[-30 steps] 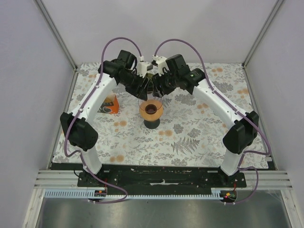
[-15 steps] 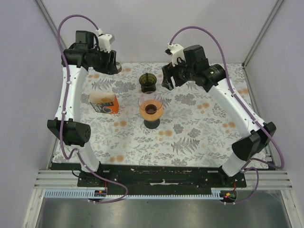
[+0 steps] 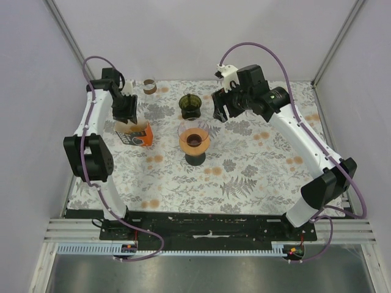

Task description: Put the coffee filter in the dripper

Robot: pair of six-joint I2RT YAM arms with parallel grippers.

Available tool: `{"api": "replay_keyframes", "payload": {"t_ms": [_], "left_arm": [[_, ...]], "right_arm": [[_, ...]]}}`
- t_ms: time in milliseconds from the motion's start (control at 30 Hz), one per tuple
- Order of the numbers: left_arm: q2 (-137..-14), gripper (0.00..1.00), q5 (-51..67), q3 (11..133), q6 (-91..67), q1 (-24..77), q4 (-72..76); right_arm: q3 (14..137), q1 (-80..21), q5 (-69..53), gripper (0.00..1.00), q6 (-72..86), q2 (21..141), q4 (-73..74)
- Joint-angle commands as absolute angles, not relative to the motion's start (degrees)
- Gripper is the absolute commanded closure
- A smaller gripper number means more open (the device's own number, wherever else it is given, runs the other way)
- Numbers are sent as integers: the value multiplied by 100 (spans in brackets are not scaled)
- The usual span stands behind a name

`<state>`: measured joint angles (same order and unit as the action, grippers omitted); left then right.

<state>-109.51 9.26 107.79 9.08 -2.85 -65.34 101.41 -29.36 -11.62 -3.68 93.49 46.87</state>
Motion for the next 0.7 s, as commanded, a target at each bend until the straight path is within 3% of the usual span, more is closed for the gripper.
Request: {"api": "replay_keyframes", "payload": {"t_ms": [0, 467, 667], "left_arm": [[-10328, 53, 712, 9960, 89, -220, -5609], [-10327, 49, 492, 9185, -554, -97, -4799], [-10512, 54, 413, 9167, -536, -70, -4808]], "right_arm": [[10151, -2918, -1099, 25, -457, 9351, 4579], [10151, -2909, -1072, 25, -431, 9352, 4614], [10151, -2909, -1116, 24, -422, 9369, 4623]]}}
